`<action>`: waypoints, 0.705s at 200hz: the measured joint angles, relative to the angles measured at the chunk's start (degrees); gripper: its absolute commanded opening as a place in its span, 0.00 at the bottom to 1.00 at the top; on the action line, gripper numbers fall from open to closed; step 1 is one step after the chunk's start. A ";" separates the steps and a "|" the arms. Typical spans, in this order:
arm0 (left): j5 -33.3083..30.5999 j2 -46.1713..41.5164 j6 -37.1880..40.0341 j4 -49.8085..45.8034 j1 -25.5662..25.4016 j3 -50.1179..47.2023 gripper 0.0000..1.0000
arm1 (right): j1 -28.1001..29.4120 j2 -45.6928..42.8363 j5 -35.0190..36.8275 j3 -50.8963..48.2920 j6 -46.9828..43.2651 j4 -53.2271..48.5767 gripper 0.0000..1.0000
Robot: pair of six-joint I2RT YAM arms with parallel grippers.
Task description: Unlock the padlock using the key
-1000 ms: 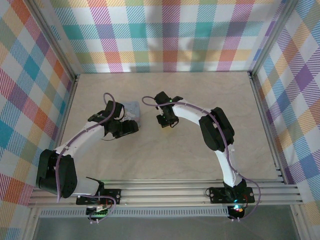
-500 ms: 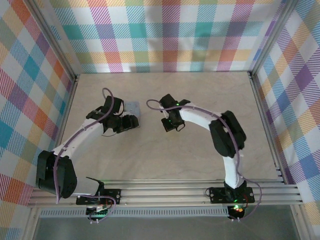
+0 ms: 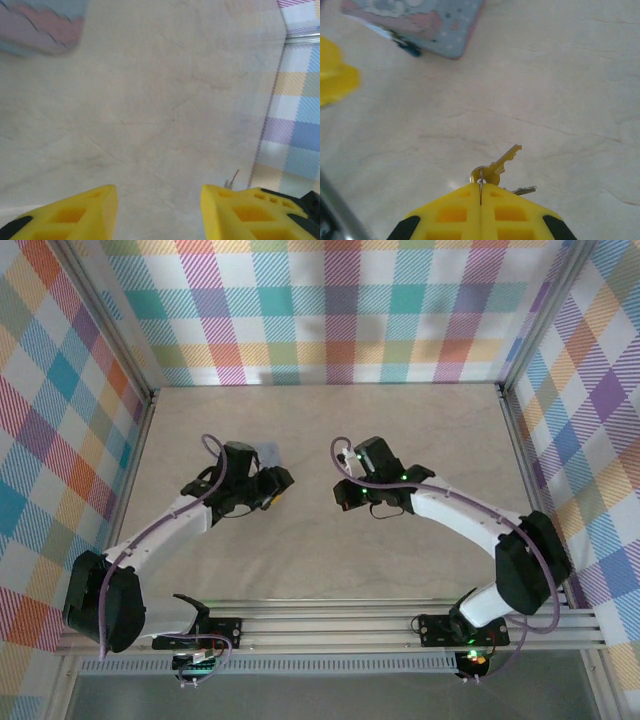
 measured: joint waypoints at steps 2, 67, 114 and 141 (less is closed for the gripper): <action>0.00 -0.07 -0.35 0.44 -0.33 -0.11 0.46 | 0.00 -0.26 -0.33 -0.37 0.17 0.55 0.00; 1.68 -2.51 -7.91 15.32 -3.82 -4.55 0.41 | 0.00 -3.91 -10.03 -12.90 6.84 22.12 0.00; 5.25 1.92 -8.37 19.98 -6.08 -5.16 0.38 | -0.02 -4.35 -11.54 -14.99 8.76 27.67 0.00; 7.21 3.98 -7.28 19.58 -6.80 -5.16 0.36 | 0.00 -5.90 -11.32 -15.43 8.96 27.82 0.00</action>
